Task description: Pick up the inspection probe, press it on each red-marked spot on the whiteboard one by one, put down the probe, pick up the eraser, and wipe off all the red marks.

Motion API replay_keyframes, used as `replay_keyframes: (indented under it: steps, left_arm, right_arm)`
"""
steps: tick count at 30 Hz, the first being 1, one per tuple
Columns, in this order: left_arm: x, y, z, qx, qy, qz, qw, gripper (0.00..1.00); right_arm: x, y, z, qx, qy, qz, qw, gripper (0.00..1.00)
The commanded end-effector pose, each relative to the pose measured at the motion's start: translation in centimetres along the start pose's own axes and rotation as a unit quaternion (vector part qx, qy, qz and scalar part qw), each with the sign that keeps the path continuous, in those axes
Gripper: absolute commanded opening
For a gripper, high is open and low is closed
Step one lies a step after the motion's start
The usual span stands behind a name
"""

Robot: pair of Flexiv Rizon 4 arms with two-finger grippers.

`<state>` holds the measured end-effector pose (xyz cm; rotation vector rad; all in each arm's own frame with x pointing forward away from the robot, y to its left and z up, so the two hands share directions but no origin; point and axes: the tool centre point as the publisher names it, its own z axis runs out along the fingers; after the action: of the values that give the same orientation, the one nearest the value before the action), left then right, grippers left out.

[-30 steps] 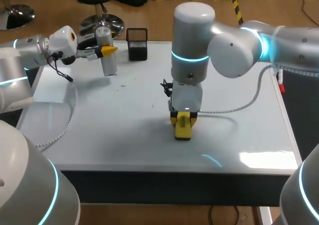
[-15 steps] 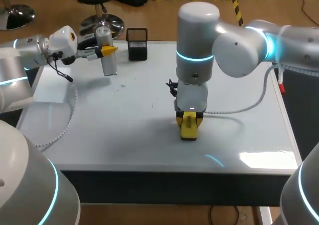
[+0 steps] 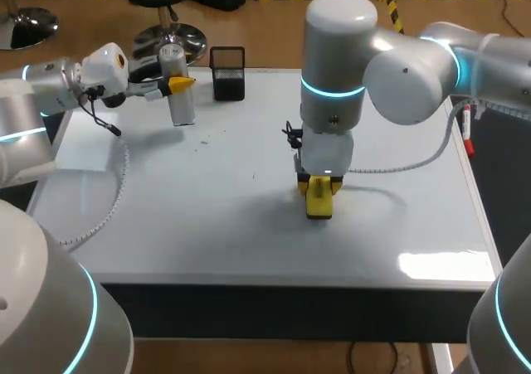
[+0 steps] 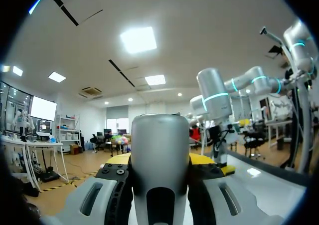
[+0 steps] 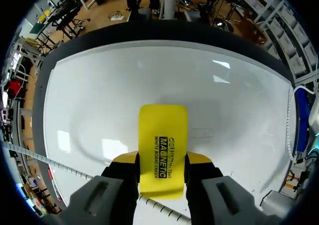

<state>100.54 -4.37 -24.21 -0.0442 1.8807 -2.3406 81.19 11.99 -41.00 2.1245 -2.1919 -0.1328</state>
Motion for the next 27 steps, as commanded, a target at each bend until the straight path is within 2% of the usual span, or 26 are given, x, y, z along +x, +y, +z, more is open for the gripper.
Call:
replay_keyframes:
  steps: [1, 7, 18, 23, 27]
  left_arm:
    - [0.1, -0.1, 0.1, -0.001, -0.001, 0.001, 1.000, 0.00]
    - [0.1, -0.1, 0.1, -0.001, -0.001, 0.001, 1.000, 0.00]
    - [0.1, -0.1, 0.1, -0.001, -0.001, 0.001, 1.000, 0.00]
    - [0.1, -0.1, 0.1, -0.001, -0.001, 0.001, 1.000, 0.00]
    - [0.1, -0.1, 0.1, -0.001, -0.001, 0.001, 1.000, 0.00]
  right_arm:
    - [0.3, -0.3, -0.7, 0.003, -0.002, -0.006, 1.000, 0.00]
    - [2.4, -3.8, -1.6, 0.008, 0.007, -0.007, 1.000, 0.00]
    - [6.1, -13.7, -4.9, 0.024, 0.011, -0.005, 1.000, 0.00]
    - [6.9, -17.5, -5.4, 0.020, 0.006, 0.003, 1.000, 0.00]
    - [6.8, -20.3, -5.8, 0.015, 0.014, -0.003, 1.000, 0.00]
